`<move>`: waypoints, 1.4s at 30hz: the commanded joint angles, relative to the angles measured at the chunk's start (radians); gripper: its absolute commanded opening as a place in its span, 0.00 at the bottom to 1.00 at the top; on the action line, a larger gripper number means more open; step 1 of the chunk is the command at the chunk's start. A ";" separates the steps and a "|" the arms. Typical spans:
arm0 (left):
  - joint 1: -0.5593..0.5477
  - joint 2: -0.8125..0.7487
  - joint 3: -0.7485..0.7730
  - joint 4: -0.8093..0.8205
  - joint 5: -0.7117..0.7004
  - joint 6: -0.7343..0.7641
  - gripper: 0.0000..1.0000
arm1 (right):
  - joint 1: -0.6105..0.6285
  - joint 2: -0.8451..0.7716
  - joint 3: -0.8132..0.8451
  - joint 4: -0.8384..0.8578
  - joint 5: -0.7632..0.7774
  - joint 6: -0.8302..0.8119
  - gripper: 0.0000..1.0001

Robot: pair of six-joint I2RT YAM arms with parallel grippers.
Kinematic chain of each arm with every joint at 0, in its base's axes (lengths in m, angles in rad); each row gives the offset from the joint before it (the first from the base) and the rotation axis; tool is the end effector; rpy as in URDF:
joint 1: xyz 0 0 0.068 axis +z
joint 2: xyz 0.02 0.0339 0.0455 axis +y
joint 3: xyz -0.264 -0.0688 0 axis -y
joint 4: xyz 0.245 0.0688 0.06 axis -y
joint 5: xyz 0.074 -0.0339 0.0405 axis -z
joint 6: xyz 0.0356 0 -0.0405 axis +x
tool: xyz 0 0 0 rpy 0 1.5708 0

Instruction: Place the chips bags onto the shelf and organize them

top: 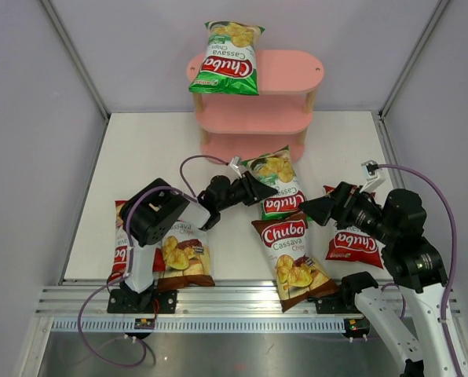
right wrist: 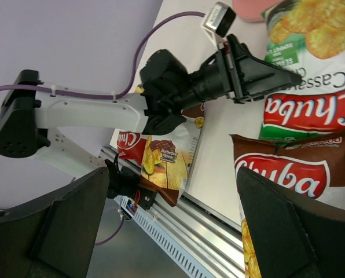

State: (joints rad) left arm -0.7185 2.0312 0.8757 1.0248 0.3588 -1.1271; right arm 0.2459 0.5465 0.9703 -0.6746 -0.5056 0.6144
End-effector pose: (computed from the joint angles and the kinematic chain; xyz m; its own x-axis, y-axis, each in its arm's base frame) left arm 0.2910 -0.2710 0.1361 -0.8355 -0.3928 -0.3843 0.2885 0.2817 -0.9151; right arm 0.0879 0.0398 0.3800 -0.5818 0.3740 -0.7223 -0.4071 0.6349 0.6567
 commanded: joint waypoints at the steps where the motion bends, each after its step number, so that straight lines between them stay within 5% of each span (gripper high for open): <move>1: 0.008 -0.109 -0.122 0.250 -0.136 -0.043 0.17 | 0.000 0.009 -0.024 0.061 0.029 -0.015 0.99; 14: 0.056 -0.386 -0.363 0.229 -0.382 0.024 0.18 | 0.000 0.047 -0.117 0.147 0.044 -0.001 0.99; 24: 0.060 -0.604 -0.325 -0.121 -0.245 0.029 0.18 | -0.002 0.104 -0.122 0.147 0.076 -0.042 0.99; 42: -0.001 -0.683 -0.316 0.118 0.072 -0.114 0.18 | 0.000 0.181 -0.200 0.288 -0.209 -0.057 0.99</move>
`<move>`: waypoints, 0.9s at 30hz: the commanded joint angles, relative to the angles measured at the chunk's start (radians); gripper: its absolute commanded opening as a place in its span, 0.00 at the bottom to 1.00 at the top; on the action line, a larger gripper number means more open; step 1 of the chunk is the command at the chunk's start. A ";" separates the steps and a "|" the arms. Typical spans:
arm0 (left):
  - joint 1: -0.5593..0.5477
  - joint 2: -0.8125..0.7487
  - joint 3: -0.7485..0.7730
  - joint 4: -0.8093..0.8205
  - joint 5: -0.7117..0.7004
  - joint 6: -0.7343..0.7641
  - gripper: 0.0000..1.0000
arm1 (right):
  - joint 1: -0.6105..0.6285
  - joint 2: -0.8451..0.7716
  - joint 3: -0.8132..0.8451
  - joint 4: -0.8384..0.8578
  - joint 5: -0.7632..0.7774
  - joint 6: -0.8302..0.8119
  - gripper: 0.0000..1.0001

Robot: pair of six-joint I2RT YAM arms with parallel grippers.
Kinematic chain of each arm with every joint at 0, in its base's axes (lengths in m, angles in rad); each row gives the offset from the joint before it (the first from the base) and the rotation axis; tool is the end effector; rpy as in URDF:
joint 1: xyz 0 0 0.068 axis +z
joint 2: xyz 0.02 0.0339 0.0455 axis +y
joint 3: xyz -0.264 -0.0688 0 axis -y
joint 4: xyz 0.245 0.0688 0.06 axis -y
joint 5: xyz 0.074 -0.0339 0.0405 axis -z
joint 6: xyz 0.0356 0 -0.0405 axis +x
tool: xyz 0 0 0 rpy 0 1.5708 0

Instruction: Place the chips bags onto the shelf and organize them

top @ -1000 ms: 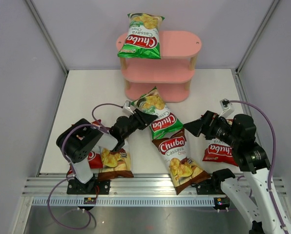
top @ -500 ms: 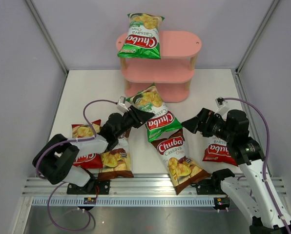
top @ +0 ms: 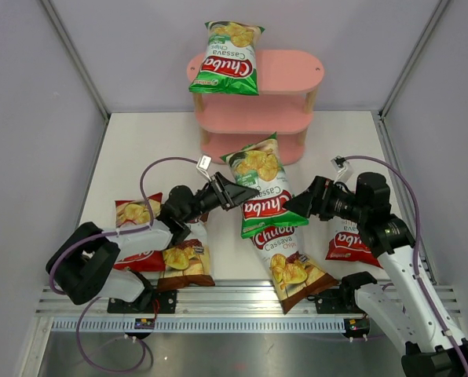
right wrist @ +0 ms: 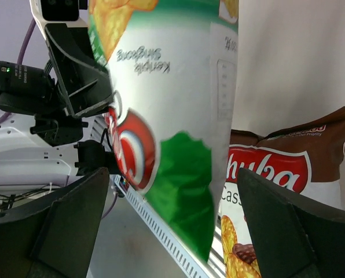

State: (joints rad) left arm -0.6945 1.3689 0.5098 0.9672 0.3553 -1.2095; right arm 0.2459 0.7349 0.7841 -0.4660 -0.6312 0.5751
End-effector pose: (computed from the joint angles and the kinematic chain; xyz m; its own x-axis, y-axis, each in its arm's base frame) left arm 0.2067 -0.1882 0.2374 -0.7806 -0.4912 -0.3865 0.3836 0.1118 -0.9167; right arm 0.1499 0.0593 0.3209 -0.7211 0.2718 -0.6374 -0.3905 0.6005 0.6978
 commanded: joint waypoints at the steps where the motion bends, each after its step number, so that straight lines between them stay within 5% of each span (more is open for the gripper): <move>1: -0.031 -0.021 0.055 0.182 0.077 -0.035 0.18 | 0.000 -0.009 -0.011 0.063 -0.062 -0.027 0.99; 7: -0.072 -0.007 0.081 0.235 0.091 -0.061 0.18 | 0.000 -0.023 0.003 -0.023 0.070 -0.093 0.99; 11: -0.092 -0.001 0.102 0.206 0.085 -0.039 0.18 | -0.002 -0.025 -0.049 0.148 -0.186 0.013 0.98; 16: -0.100 0.001 0.118 0.193 0.074 -0.024 0.19 | 0.000 -0.023 -0.063 0.208 -0.265 0.080 0.90; 18: -0.100 -0.004 0.122 0.174 0.071 -0.013 0.24 | 0.000 -0.025 -0.057 0.202 -0.266 0.077 0.81; 19: -0.100 -0.005 0.125 0.169 0.071 -0.009 0.27 | 0.000 -0.029 -0.052 0.196 -0.260 0.066 0.67; 23: -0.100 -0.024 0.137 0.107 0.076 0.031 0.43 | -0.002 -0.045 -0.034 0.185 -0.213 0.039 0.37; 25: -0.100 -0.050 0.125 0.093 0.070 0.051 0.63 | 0.000 -0.042 -0.020 0.188 -0.205 0.028 0.26; 27: -0.100 -0.091 0.116 0.056 0.047 0.073 0.74 | 0.000 -0.045 -0.011 0.193 -0.196 0.028 0.21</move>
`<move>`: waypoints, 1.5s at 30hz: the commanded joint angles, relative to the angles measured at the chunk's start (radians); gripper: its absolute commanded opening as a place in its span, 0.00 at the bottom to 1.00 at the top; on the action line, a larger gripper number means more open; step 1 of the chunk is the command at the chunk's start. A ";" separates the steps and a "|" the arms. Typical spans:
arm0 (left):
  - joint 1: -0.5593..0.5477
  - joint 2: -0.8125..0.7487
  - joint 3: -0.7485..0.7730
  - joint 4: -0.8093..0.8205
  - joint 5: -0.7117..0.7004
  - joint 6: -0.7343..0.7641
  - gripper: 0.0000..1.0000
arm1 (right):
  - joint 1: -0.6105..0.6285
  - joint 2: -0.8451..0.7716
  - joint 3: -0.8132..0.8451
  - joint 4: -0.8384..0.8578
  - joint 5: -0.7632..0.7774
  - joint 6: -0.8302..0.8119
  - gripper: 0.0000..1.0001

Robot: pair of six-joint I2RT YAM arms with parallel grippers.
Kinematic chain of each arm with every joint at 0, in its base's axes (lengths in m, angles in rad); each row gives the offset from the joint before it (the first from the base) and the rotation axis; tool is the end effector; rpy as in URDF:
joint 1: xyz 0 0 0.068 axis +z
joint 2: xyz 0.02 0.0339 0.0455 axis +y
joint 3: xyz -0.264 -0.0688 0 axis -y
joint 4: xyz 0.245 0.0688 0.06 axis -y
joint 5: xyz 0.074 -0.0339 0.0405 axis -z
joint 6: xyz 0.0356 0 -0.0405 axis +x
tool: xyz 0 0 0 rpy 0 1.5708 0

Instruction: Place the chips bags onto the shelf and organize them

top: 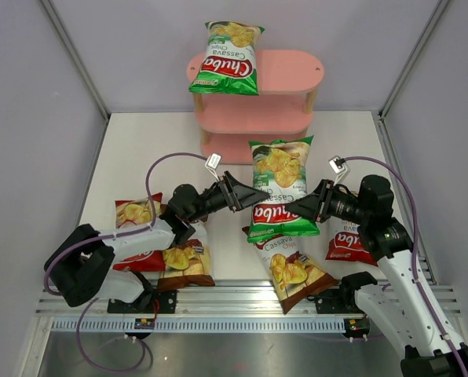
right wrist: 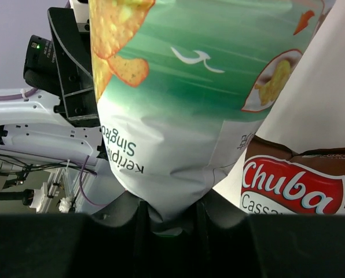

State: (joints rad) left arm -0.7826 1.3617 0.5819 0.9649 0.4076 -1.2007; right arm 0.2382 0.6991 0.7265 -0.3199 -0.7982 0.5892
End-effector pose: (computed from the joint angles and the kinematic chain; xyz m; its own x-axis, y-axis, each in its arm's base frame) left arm 0.1932 -0.2120 0.2618 -0.8139 -0.3977 -0.4235 0.4558 0.0151 -0.8900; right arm 0.1454 0.0615 0.3216 -0.6948 0.2304 -0.6813 -0.5352 0.4672 0.7038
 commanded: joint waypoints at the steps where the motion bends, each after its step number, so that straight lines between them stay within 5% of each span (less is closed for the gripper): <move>1: -0.012 -0.099 0.039 0.004 -0.016 0.079 0.81 | 0.007 -0.013 0.051 0.054 -0.016 0.015 0.20; 9: -0.009 -0.301 -0.045 -0.316 -0.214 0.230 0.99 | 0.006 0.002 0.180 -0.017 0.068 -0.032 0.17; 16: -0.003 -0.542 -0.013 -0.702 -0.397 0.342 0.99 | 0.006 0.120 0.404 -0.126 0.178 -0.136 0.17; 22: -0.003 -0.662 0.125 -1.118 -0.480 0.467 0.99 | -0.028 0.330 0.753 -0.209 0.231 -0.186 0.18; 34: -0.001 -0.949 0.269 -1.495 -0.559 0.585 0.99 | -0.267 0.925 1.525 -0.459 -0.067 -0.233 0.20; 45: -0.003 -1.064 0.349 -1.654 -0.633 0.658 0.99 | -0.333 1.324 1.834 -0.312 -0.304 0.047 0.19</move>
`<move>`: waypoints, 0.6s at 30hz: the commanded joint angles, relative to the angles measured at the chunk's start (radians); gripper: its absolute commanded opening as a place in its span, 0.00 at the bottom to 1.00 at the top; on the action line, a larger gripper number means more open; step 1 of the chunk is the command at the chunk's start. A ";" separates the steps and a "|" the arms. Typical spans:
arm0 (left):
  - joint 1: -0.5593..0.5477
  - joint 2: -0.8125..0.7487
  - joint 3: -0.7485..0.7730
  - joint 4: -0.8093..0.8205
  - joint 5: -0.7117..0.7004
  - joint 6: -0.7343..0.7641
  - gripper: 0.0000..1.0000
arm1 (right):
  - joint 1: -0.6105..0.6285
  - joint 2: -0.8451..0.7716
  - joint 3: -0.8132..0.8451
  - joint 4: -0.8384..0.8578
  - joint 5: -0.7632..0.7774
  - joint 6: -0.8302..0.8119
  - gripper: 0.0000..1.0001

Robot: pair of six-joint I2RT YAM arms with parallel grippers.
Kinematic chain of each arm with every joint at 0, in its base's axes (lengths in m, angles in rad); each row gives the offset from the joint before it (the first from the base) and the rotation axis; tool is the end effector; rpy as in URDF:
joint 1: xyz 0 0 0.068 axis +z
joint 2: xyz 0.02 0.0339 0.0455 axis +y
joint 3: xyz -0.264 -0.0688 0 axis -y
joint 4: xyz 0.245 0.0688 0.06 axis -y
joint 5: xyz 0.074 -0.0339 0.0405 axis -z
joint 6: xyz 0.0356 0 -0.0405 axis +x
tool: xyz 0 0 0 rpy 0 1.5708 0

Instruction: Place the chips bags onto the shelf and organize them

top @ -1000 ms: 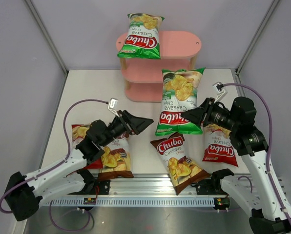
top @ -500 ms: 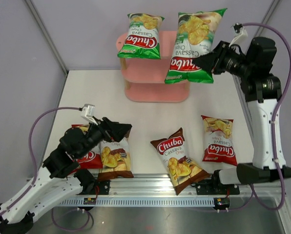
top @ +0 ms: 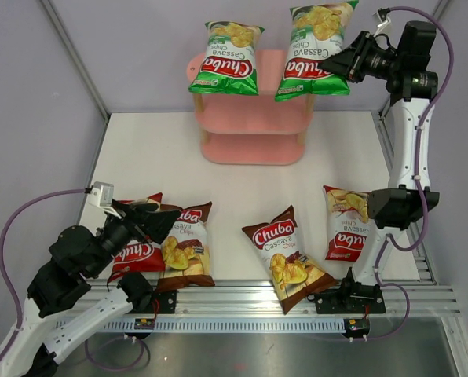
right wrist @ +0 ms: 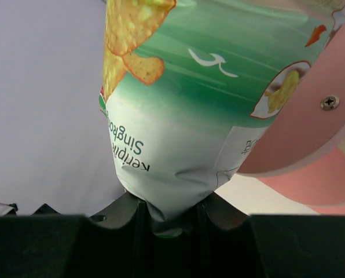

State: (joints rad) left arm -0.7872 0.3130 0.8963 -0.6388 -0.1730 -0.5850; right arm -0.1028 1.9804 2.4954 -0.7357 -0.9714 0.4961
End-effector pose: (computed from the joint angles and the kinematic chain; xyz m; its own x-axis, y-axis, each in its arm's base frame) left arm 0.0390 -0.0305 0.3738 -0.3510 -0.4184 -0.8377 0.4590 0.7029 -0.5434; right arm 0.4015 -0.0119 0.5080 -0.5454 0.3262 -0.7721 -0.5502 0.5555 0.6234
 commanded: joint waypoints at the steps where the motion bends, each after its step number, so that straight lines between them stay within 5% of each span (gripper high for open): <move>1: 0.002 -0.021 0.032 -0.053 -0.063 0.040 0.99 | 0.011 0.078 0.069 0.154 -0.138 0.163 0.18; 11: 0.002 -0.041 0.023 -0.090 -0.100 0.040 0.99 | 0.077 0.207 0.160 0.131 -0.035 0.187 0.27; 15: 0.003 -0.038 0.029 -0.108 -0.105 0.047 0.99 | 0.083 0.247 0.204 0.124 -0.020 0.190 0.48; 18: 0.002 -0.035 0.033 -0.121 -0.114 0.054 0.99 | 0.083 0.262 0.201 0.122 -0.018 0.184 0.52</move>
State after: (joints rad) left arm -0.7872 0.2829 0.8989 -0.7639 -0.2554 -0.5571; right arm -0.0200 2.2189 2.6560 -0.6449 -1.0035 0.6823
